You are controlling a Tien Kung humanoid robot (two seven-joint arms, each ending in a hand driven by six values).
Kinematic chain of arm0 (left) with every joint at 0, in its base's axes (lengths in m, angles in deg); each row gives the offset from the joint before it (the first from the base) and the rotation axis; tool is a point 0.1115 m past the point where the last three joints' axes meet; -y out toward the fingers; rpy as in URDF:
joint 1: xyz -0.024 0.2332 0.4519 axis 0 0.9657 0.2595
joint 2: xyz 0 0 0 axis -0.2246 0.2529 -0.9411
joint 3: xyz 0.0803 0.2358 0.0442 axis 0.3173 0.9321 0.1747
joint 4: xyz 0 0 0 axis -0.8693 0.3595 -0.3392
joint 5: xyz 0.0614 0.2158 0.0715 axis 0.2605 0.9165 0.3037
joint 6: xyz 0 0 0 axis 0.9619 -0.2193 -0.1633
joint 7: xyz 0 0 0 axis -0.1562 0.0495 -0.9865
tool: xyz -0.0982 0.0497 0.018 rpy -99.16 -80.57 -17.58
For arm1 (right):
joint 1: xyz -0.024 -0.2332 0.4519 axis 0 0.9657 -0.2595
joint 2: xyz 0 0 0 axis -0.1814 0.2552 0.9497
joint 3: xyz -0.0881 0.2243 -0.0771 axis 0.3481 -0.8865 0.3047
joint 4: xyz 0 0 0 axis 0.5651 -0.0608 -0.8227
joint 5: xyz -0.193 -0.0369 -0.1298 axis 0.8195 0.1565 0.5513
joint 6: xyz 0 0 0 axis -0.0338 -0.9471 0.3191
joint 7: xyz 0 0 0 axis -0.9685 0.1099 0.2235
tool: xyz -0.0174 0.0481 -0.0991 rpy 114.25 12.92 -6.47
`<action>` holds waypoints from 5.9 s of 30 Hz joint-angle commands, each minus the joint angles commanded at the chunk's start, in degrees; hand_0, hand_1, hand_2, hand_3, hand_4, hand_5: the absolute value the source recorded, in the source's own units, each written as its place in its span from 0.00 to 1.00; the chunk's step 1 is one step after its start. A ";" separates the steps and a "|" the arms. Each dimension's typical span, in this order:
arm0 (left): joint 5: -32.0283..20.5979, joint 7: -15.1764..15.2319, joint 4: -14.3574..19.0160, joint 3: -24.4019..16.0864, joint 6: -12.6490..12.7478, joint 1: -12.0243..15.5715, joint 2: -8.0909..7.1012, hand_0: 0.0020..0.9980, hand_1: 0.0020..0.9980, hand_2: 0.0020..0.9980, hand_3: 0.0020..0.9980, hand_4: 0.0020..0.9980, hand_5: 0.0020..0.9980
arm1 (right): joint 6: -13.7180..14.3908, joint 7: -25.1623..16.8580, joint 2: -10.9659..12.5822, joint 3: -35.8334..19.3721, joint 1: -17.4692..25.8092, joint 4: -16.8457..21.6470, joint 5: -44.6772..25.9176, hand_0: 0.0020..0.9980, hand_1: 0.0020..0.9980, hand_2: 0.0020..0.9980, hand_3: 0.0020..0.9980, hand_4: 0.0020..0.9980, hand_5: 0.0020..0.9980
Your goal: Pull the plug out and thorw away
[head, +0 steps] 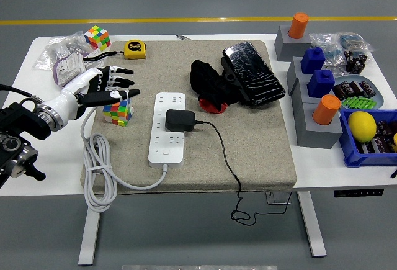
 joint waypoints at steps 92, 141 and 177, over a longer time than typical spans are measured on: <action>11.95 12.79 -14.44 30.52 20.55 -17.01 19.87 0.32 0.40 0.47 0.55 0.74 0.00 | 0.00 -0.02 -0.21 2.30 0.40 -0.47 -0.46 0.62 0.67 0.69 0.62 0.97 0.41; 15.85 3.90 4.18 13.90 11.07 -1.25 4.96 0.12 0.12 0.13 0.58 0.57 0.00 | -0.07 -0.06 -0.15 0.56 0.86 -0.30 0.26 0.62 0.67 0.69 0.62 0.97 0.40; 13.95 -20.27 15.47 11.62 -5.97 4.24 0.70 0.07 0.05 0.08 0.85 0.54 0.00 | -0.06 0.02 0.03 1.13 0.81 -0.09 -0.05 0.62 0.67 0.69 0.62 0.97 0.40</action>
